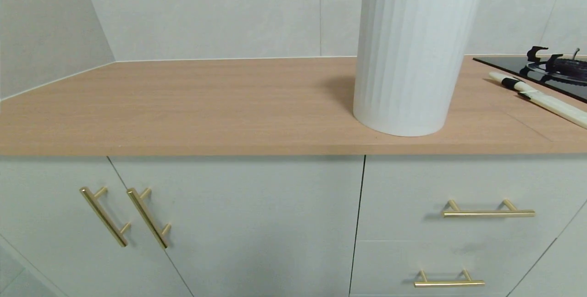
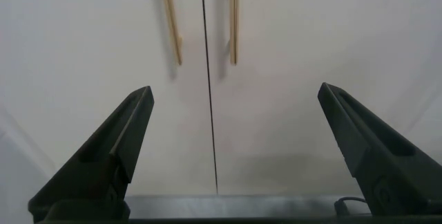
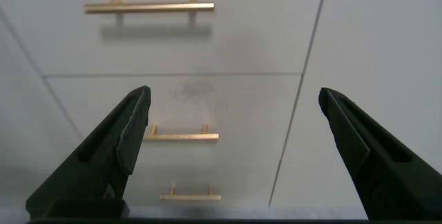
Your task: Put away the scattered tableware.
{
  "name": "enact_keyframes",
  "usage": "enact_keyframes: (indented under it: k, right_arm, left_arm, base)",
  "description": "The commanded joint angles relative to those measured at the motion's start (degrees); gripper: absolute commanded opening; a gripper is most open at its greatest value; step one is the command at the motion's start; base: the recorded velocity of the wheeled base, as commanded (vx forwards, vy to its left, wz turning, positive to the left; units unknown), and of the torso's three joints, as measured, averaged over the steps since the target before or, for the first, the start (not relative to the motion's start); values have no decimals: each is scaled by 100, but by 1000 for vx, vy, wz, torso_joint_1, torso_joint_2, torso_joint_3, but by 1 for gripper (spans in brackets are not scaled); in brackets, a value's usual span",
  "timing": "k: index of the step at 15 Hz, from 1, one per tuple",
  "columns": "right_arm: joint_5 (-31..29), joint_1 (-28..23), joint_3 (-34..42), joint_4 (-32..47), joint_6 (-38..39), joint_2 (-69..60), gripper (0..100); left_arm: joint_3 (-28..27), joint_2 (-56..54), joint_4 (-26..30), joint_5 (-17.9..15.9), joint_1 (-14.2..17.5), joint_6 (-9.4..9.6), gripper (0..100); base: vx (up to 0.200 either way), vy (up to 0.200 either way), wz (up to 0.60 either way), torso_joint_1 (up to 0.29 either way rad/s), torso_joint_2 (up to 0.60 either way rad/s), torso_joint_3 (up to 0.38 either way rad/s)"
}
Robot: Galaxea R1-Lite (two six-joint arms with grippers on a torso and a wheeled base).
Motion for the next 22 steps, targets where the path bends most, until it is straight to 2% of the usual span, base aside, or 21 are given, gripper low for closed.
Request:
enact_keyframes:
  k: [1, 9, 19, 22]
  right_arm:
    - [0, 1, 1, -1, 1, 11, 100]
    - [0, 1, 1, -1, 1, 11, 100]
    - [0, 1, 1, -1, 1, 11, 100]
    - [0, 1, 1, -1, 1, 11, 100]
  left_arm:
    - [1, 0, -2, 1, 1, -3, 100]
    - [1, 0, -2, 1, 1, 15, 100]
    - [1, 0, -2, 1, 1, 6, 100]
    - [1, 0, -2, 1, 1, -3, 100]
  base:
    - [0, 0, 0, 0, 0, 0]
    - [0, 0, 0, 0, 0, 0]
    - [0, -200, 0, 4, 3, 0]
    - [0, 0, 0, 0, 0, 0]
